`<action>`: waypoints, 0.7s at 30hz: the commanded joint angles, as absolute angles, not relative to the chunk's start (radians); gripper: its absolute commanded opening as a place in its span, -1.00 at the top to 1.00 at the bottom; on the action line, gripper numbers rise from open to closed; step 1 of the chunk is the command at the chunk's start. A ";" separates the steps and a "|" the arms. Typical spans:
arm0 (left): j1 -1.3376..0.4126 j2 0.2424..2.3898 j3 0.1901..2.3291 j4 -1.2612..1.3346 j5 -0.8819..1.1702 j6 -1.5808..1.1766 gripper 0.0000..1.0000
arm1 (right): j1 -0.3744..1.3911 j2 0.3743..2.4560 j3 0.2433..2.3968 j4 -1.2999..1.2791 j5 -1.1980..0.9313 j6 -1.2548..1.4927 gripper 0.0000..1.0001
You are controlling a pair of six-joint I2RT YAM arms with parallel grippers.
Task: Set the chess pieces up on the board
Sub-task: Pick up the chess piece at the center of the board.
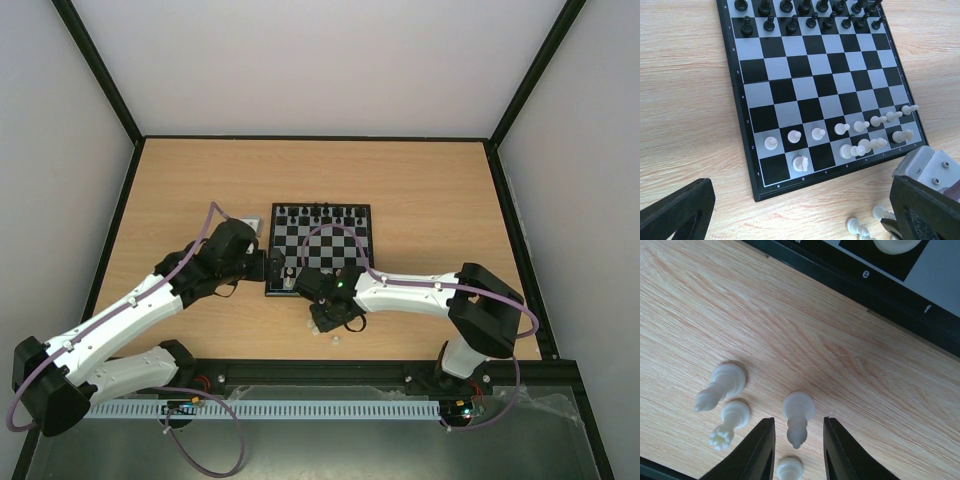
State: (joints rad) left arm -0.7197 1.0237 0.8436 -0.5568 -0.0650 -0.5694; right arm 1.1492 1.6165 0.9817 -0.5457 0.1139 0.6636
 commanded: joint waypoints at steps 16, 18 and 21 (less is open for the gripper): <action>-0.724 1.014 0.828 -0.564 -0.068 -0.569 -0.98 | 1.154 1.651 1.001 -0.562 0.128 0.652 0.76; -0.724 1.010 0.829 -0.565 -0.066 -0.568 -0.98 | 1.154 1.646 1.002 -0.563 0.129 0.653 0.80; -0.724 1.008 0.828 -0.563 -0.065 -0.568 -0.98 | 1.154 1.642 1.005 -0.568 0.133 0.651 0.82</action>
